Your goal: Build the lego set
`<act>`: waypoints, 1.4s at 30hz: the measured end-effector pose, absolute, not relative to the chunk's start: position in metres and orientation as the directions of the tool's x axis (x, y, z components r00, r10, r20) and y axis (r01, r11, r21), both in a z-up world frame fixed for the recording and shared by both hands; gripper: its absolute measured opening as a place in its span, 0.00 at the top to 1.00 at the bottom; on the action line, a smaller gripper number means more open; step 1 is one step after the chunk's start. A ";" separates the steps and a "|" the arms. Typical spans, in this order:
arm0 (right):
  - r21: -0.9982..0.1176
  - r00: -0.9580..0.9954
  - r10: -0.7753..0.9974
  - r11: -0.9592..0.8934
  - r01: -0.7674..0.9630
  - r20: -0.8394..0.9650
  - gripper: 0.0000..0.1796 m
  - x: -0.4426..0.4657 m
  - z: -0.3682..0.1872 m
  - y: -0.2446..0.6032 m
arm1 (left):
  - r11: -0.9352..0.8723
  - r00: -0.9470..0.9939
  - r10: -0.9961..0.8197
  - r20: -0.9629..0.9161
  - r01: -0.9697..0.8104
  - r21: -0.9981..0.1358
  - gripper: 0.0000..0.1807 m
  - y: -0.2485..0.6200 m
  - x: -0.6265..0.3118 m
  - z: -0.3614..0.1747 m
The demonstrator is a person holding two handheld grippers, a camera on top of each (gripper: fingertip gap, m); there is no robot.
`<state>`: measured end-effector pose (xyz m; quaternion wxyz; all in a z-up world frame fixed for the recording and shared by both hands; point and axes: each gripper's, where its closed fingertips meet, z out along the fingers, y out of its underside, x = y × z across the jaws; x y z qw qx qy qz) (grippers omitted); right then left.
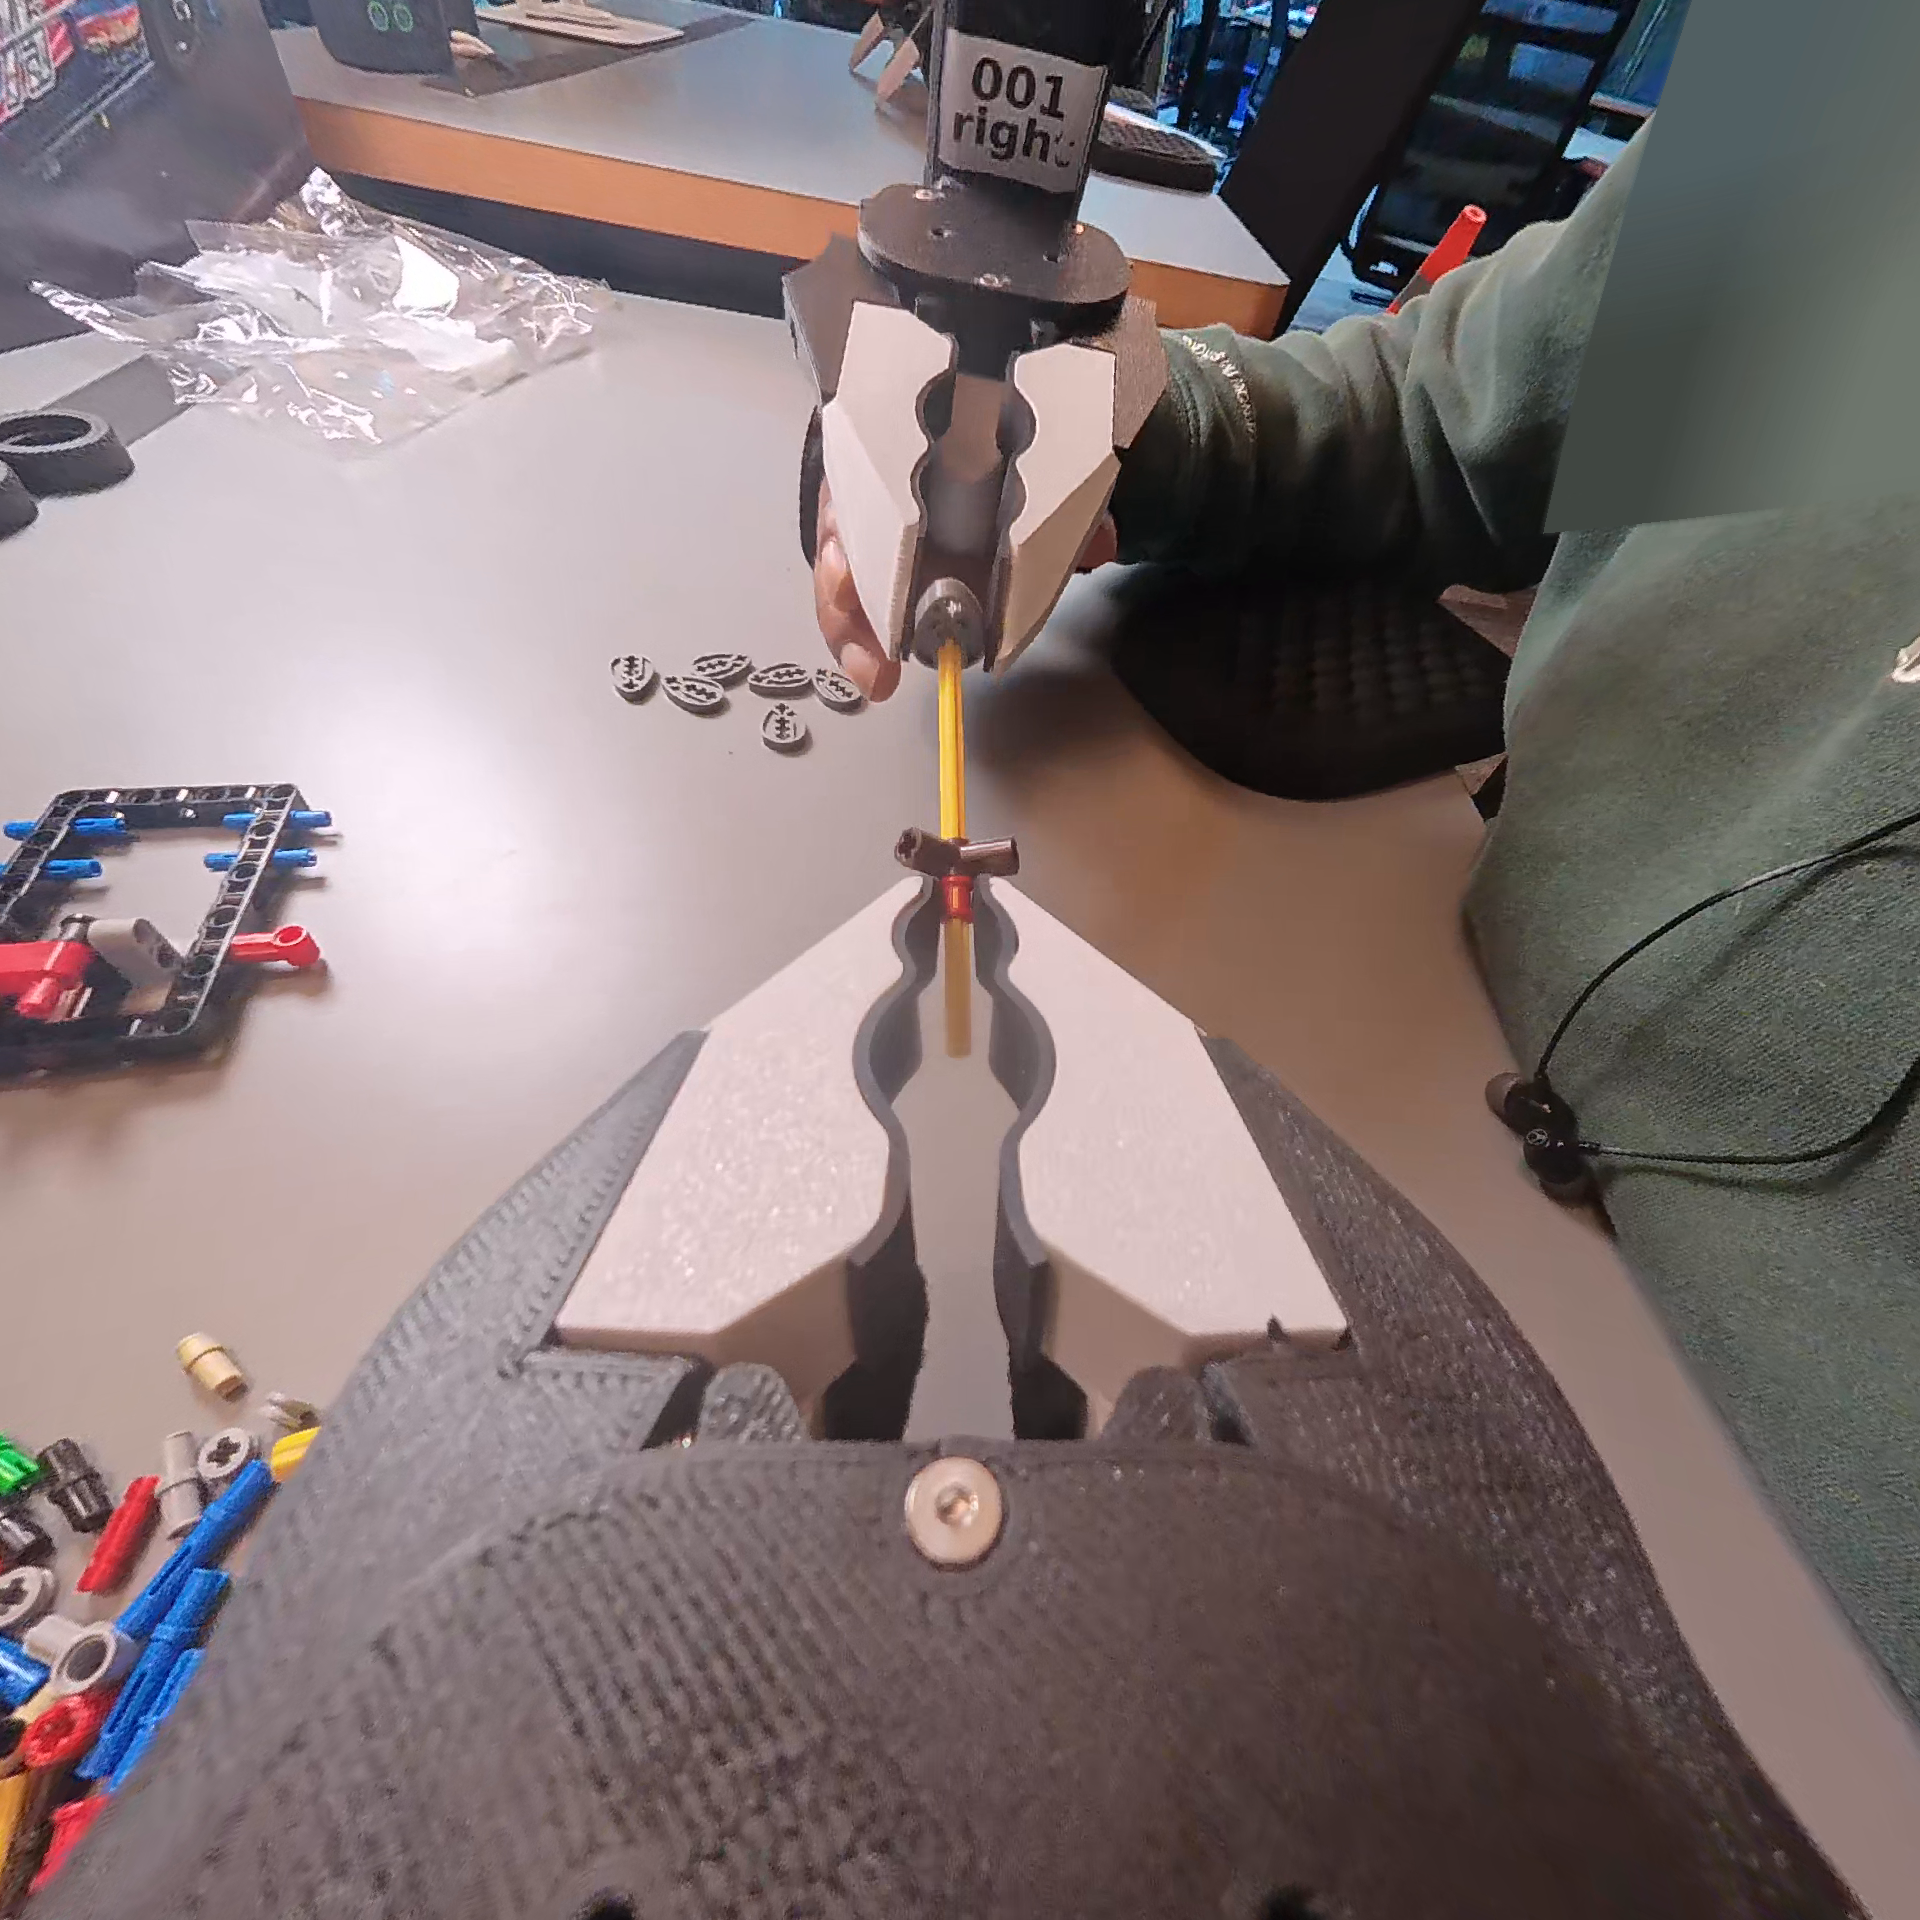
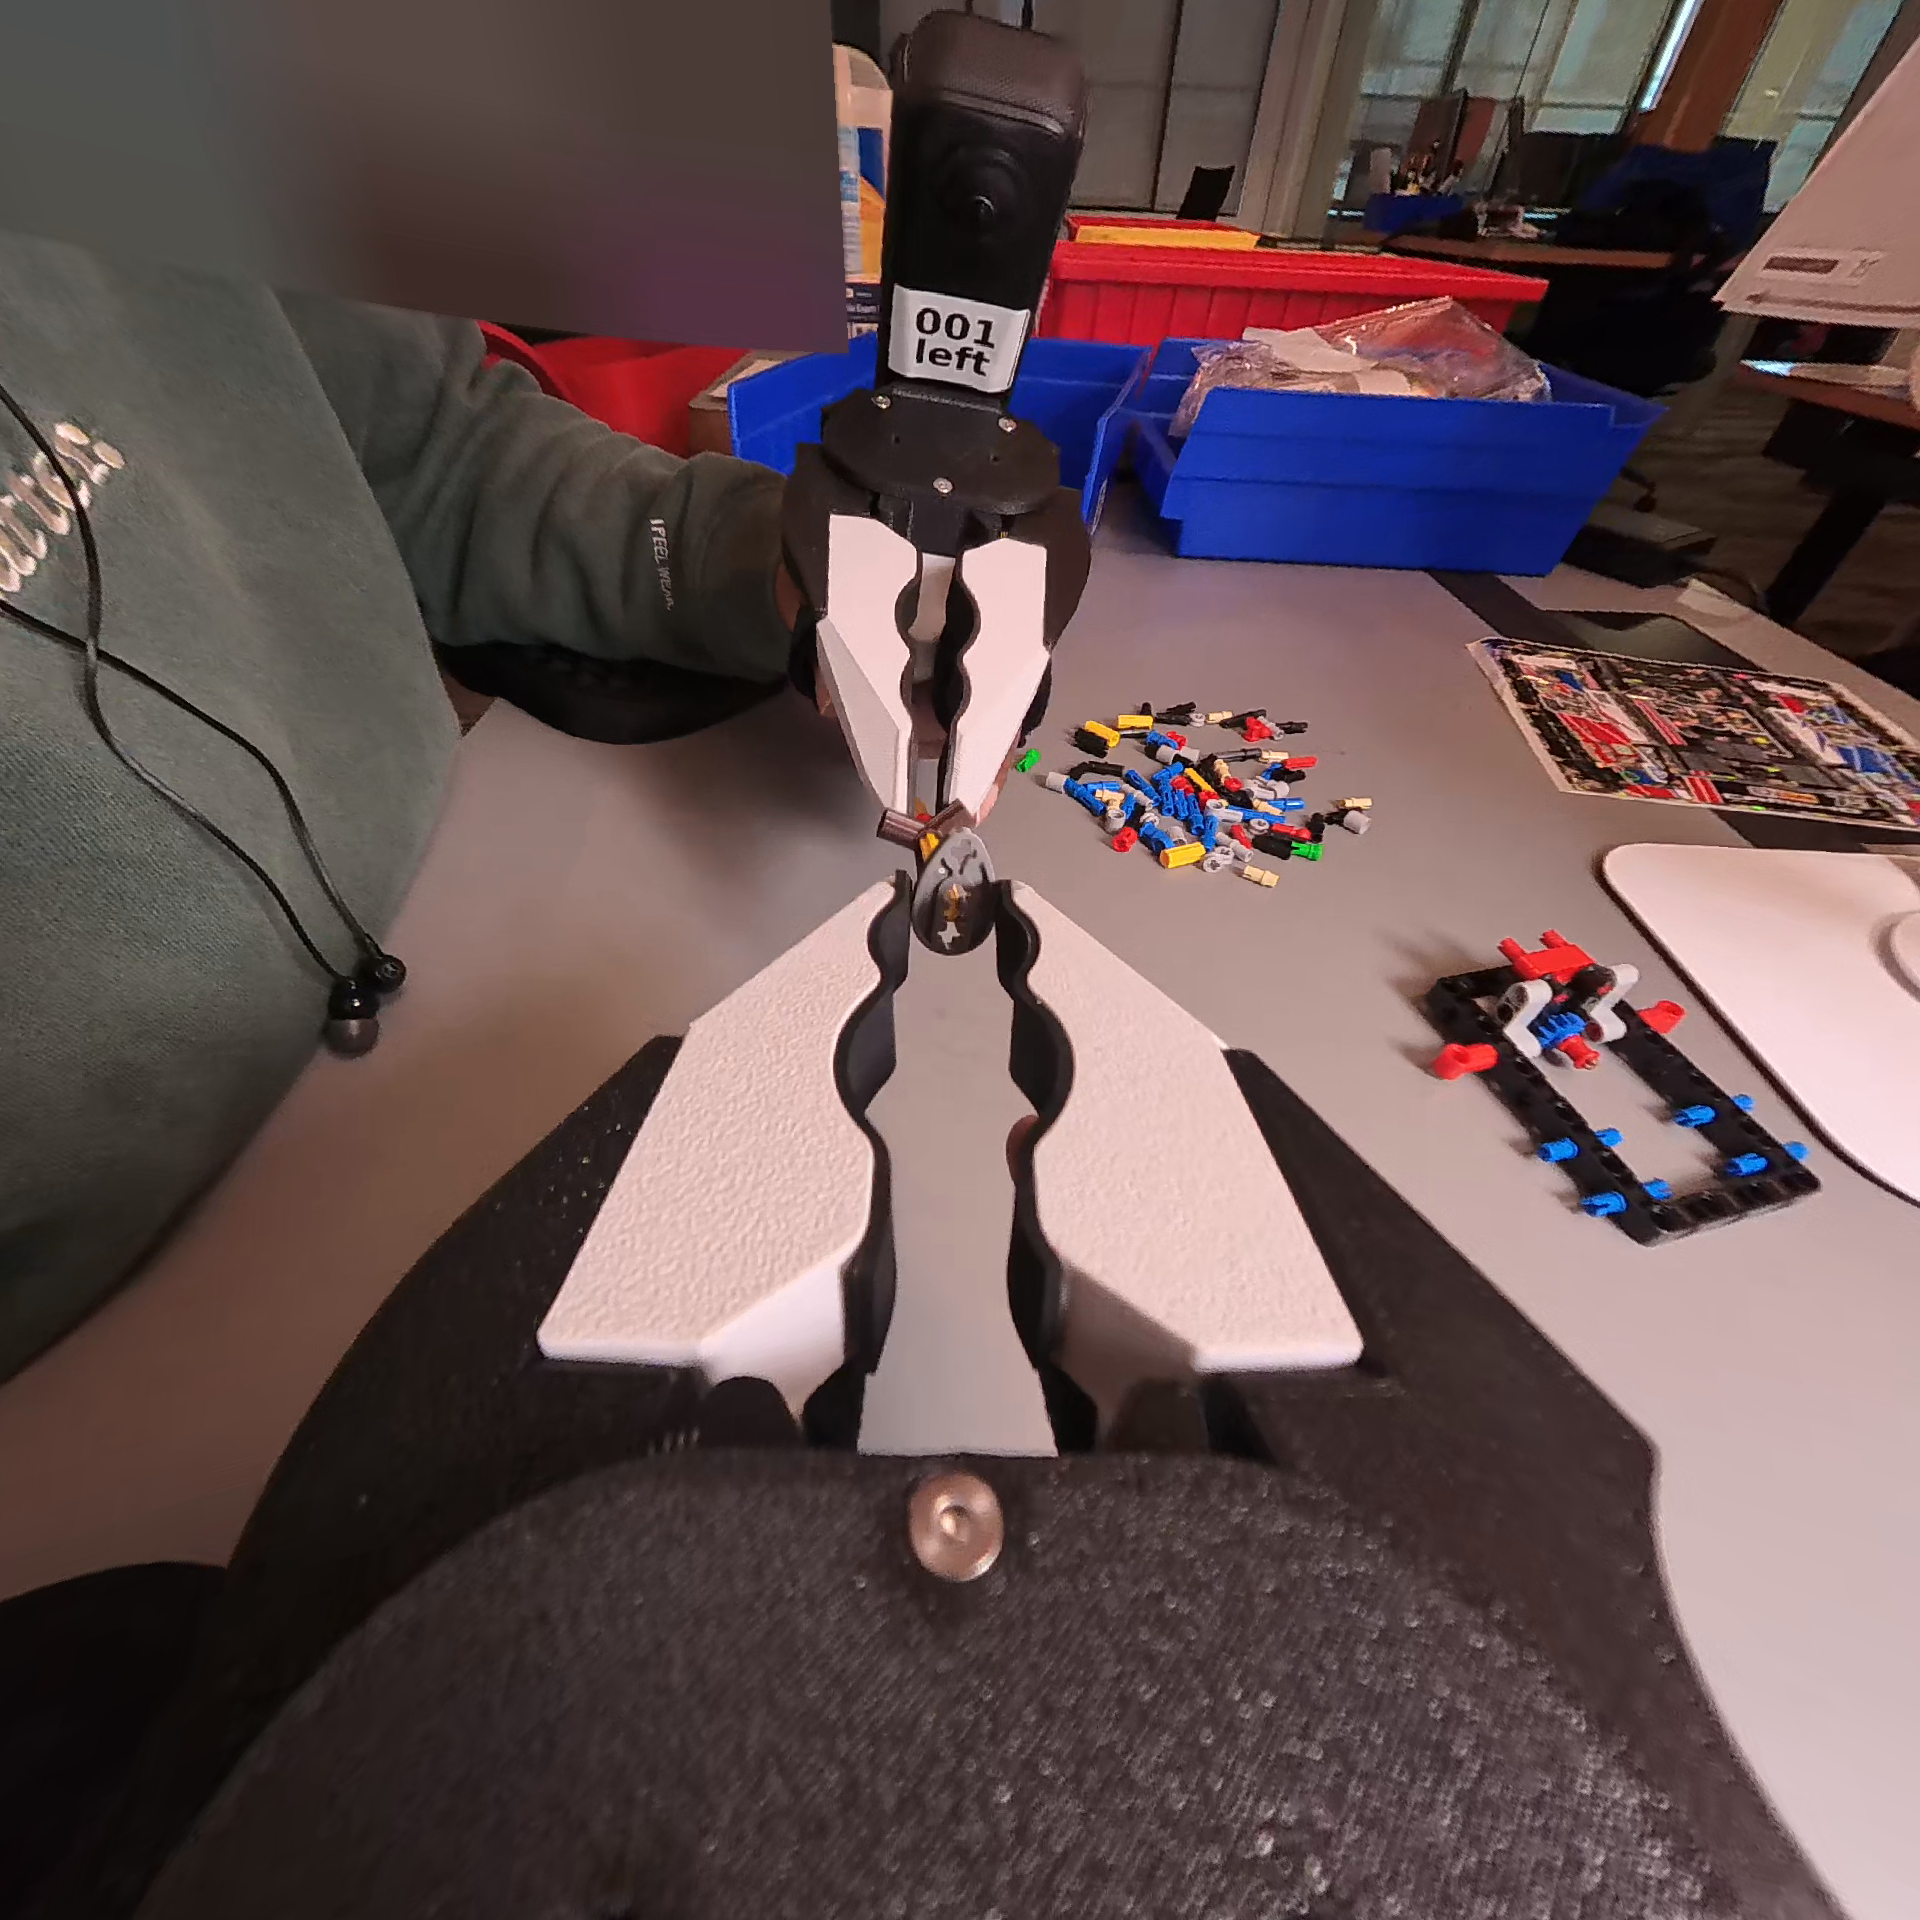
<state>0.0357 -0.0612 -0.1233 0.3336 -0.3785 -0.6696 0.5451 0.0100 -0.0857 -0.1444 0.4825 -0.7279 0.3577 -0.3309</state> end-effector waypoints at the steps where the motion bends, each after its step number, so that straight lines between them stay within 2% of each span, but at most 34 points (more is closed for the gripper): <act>1: -0.982 -0.491 0.870 0.120 0.145 0.034 0.92 0.036 -0.124 -0.061 | -0.282 0.525 -0.839 0.141 -0.199 -0.939 0.98 -0.086 0.010 -0.145; 19: -0.985 -0.488 0.873 0.097 0.141 0.016 0.92 0.036 -0.123 -0.060 | -0.351 0.532 -0.808 0.253 -0.089 -0.932 0.98 -0.081 0.009 -0.142; 25: -0.971 -0.471 0.879 0.165 0.170 0.067 0.92 0.034 -0.136 -0.060 | -0.400 0.533 -0.797 0.282 -0.117 -0.909 0.98 -0.082 0.010 -0.157; 29: -0.974 -0.471 0.880 0.155 0.167 0.059 0.92 0.033 -0.134 -0.060 | -0.415 0.511 -0.809 0.290 -0.148 -0.898 0.98 -0.086 0.021 -0.165; 34: -0.979 -0.464 0.885 0.115 0.169 0.023 0.92 0.032 -0.132 -0.056 | -0.429 0.501 -0.801 0.328 -0.098 -0.898 0.98 -0.084 0.018 -0.160; 42: -0.974 -0.472 0.881 0.127 0.190 0.023 0.92 0.029 -0.137 -0.062 | -0.471 0.542 -0.782 0.307 -0.191 -0.861 0.97 -0.082 0.021 -0.179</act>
